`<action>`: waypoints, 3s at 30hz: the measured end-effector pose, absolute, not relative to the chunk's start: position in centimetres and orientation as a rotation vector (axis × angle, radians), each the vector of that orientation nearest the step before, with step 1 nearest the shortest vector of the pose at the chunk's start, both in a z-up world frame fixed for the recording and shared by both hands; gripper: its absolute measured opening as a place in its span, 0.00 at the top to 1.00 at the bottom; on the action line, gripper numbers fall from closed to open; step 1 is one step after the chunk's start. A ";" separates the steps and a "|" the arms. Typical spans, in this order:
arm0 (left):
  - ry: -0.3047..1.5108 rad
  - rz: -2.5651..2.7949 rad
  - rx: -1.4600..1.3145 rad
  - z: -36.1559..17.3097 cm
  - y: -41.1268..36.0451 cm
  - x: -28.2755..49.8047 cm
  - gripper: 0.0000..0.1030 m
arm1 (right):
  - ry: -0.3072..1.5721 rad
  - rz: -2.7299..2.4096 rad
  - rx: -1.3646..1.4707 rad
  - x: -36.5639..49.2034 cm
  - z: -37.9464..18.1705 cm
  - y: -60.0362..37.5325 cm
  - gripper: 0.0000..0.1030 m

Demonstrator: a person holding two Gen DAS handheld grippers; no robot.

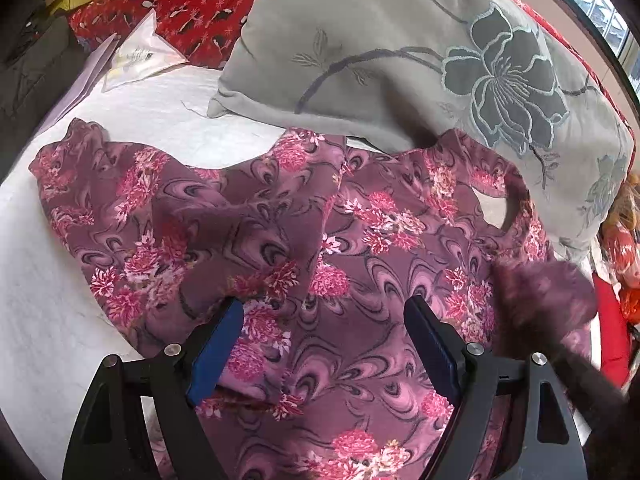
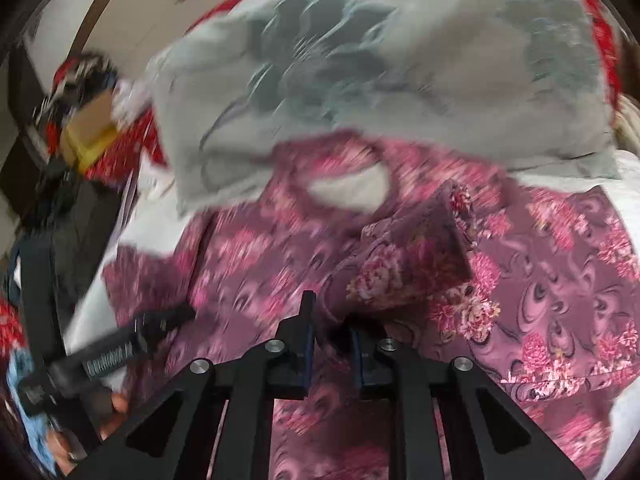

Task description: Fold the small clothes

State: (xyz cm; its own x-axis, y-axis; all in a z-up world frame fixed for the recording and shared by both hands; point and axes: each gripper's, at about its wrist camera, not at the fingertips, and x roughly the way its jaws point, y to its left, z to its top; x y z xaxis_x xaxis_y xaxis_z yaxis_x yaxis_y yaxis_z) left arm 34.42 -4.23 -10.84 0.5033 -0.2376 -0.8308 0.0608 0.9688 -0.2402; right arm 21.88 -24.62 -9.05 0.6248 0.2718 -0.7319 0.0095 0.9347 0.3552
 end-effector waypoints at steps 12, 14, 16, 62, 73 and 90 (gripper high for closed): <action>1.028 -0.175 -0.181 -10.9 -4.4 34.5 0.20 | 0.956 0.278 0.081 16.8 -10.0 -18.9 0.56; 1.030 -0.200 -0.200 -10.8 -4.4 34.5 0.20 | 0.938 0.244 0.098 15.4 -9.3 -20.3 0.56; 1.037 -0.244 -0.231 -10.7 -4.6 34.3 0.20 | 0.921 0.192 0.152 14.7 -8.9 -22.5 0.56; 0.963 -0.298 -0.348 -9.3 -4.7 35.7 0.74 | 0.768 -0.255 0.616 13.9 -9.5 -41.6 0.77; 0.993 -0.268 -0.352 -9.1 -2.5 35.6 0.64 | 0.875 -0.104 0.416 17.9 -10.7 -31.0 0.76; 1.136 0.131 -0.706 -11.1 23.1 40.6 0.40 | 0.799 0.172 0.141 24.2 -13.0 -10.8 0.68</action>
